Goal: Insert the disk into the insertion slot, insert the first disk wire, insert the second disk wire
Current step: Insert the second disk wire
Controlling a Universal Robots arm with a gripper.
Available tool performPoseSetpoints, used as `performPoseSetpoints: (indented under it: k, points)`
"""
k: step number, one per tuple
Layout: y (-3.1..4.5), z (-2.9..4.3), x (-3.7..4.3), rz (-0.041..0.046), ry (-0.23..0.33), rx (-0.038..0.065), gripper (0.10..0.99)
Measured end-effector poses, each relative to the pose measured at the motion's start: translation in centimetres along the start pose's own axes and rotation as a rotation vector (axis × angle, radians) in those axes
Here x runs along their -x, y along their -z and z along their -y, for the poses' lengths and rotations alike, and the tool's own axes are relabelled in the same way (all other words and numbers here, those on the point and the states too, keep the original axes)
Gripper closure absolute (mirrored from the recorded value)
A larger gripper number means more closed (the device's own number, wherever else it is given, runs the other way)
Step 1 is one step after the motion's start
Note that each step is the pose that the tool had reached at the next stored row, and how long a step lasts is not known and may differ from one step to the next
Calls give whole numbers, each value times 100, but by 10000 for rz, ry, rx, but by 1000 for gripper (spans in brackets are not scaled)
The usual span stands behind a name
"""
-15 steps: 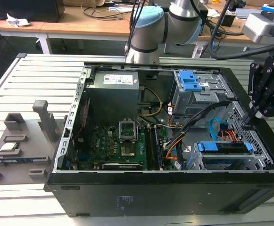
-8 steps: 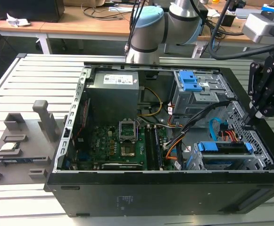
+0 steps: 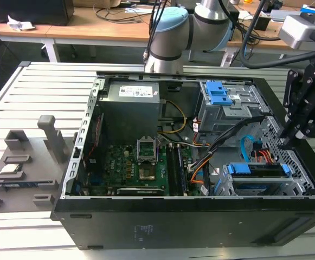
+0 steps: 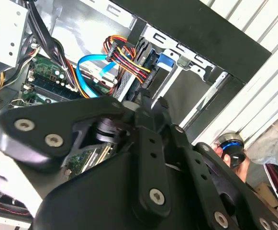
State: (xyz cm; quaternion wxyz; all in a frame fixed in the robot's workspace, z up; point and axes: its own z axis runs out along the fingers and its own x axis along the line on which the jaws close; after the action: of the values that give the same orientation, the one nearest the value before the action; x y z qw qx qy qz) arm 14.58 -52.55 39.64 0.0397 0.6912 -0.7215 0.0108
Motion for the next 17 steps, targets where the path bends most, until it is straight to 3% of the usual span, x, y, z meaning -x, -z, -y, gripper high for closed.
performPoseSetpoints:
  k: [1, 2, 4, 8, 11, 13, 15, 17]
  points:
    - [0, 0, 0, 0, 1, 0, 788]
    - [0, 0, 0, 0, 0, 0, 725]
    - [1, -5, 2, -3, 0, 1, 725]
    - [-79, -46, 67, 0, 1, 0, 725]
    - [-153, -162, 165, -58, -2, -2, 725]
    - [-206, -345, 159, -146, -6, -6, 725]
    - [-233, -397, 140, -203, -8, -8, 725]
    - [-245, -405, 130, -310, -11, -13, 725]
